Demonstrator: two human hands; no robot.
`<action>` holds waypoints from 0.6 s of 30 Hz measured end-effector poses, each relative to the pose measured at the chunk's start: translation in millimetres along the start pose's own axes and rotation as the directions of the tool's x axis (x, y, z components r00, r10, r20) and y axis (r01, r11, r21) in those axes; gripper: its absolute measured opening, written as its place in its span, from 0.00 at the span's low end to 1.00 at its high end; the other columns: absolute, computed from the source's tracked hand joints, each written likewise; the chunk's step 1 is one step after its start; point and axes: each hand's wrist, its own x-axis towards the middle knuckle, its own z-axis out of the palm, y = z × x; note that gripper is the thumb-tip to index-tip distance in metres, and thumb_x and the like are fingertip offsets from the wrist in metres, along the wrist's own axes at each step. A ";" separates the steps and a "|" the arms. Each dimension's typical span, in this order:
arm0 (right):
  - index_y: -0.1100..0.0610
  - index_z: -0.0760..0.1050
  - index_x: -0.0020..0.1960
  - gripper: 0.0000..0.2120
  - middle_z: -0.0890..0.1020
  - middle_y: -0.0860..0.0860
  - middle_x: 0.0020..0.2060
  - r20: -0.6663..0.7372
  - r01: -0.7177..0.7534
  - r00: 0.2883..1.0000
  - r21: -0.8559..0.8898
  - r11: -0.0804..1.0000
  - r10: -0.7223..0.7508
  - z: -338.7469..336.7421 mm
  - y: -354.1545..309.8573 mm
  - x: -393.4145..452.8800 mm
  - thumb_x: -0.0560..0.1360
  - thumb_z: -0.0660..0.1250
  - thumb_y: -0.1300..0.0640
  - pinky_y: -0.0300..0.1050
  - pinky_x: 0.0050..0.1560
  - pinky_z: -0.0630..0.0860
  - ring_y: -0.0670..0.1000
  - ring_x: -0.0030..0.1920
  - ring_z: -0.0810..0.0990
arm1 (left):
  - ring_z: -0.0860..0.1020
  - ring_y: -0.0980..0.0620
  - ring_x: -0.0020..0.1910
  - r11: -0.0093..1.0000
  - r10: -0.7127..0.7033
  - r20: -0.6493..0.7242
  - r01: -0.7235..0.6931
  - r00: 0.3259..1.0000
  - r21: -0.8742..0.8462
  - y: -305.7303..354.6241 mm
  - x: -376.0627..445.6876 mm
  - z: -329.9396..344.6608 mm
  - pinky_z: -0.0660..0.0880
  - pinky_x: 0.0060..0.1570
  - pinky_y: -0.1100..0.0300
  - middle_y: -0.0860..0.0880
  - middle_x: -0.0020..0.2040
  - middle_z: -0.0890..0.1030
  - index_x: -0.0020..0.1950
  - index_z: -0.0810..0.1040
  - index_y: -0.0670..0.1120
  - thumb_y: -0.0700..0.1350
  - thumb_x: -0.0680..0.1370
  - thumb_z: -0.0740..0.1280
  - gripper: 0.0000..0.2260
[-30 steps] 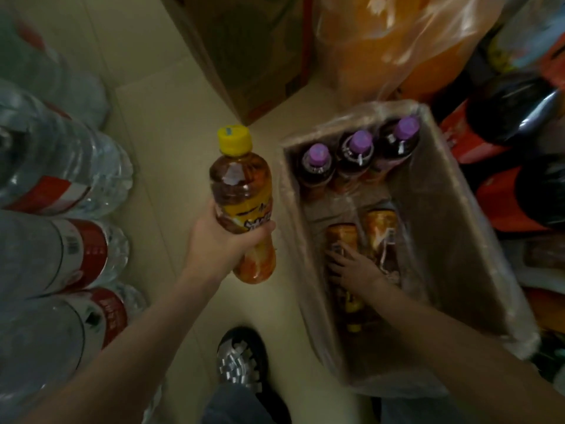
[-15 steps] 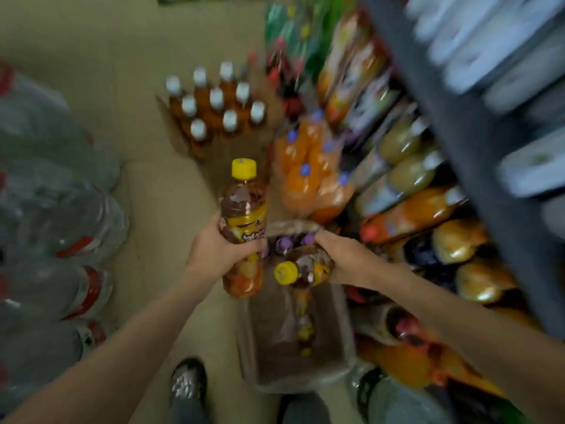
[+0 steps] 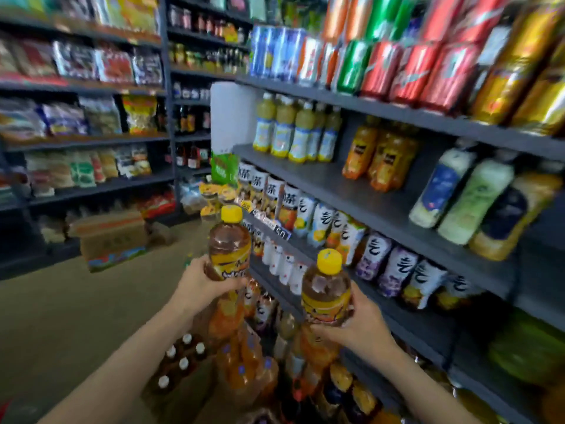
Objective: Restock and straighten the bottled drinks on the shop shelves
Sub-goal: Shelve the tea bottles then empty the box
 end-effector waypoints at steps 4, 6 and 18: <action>0.45 0.66 0.53 0.31 0.76 0.37 0.44 -0.209 -0.005 0.978 -0.026 1.000 -0.001 -55.0 -23.7 -8.5 0.58 0.81 0.56 0.24 0.46 0.69 0.42 0.50 0.76 | 0.77 0.53 0.50 0.969 0.163 0.186 -0.192 0.969 0.154 59.1 13.5 13.5 0.71 0.45 0.65 0.52 0.48 0.79 0.46 0.75 0.54 0.47 0.60 0.81 0.20; 0.46 0.67 0.54 0.33 0.76 0.38 0.46 -0.295 -0.004 0.955 -0.039 0.999 -0.008 -83.8 -29.2 -9.3 0.57 0.82 0.55 0.25 0.42 0.67 0.42 0.50 0.74 | 0.74 0.57 0.48 0.940 0.253 0.258 -0.301 0.932 0.163 86.5 12.7 31.1 0.67 0.42 0.73 0.57 0.46 0.75 0.44 0.71 0.59 0.46 0.60 0.81 0.23; 0.59 0.71 0.59 0.26 0.77 0.48 0.50 -0.770 -0.054 0.638 -0.011 0.998 0.026 -213.8 36.3 -27.2 0.64 0.77 0.64 0.31 0.50 0.67 0.46 0.53 0.74 | 0.72 0.55 0.52 0.831 0.412 0.514 -0.541 0.753 0.126 161.5 16.2 171.1 0.68 0.51 0.61 0.50 0.53 0.74 0.48 0.68 0.61 0.54 0.58 0.80 0.27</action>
